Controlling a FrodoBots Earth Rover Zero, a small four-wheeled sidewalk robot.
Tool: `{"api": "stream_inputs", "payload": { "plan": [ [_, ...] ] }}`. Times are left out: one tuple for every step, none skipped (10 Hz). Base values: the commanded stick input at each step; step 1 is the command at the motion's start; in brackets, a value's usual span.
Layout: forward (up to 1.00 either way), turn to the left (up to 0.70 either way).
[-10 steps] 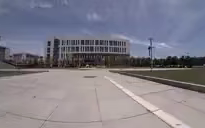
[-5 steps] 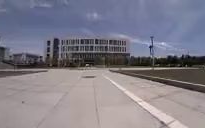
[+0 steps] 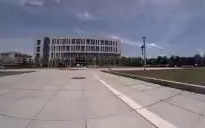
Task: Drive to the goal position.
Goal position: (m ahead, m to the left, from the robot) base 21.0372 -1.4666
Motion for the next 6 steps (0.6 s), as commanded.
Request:
{"api": "stream_inputs", "payload": {
  "plan": [
    [0.7, 0.0],
    [0.7, 0.0],
    [0.7, 0.0],
    [0.7, 0.0],
    [0.7, 0.0],
    [0.7, 0.0]
  ]
}}
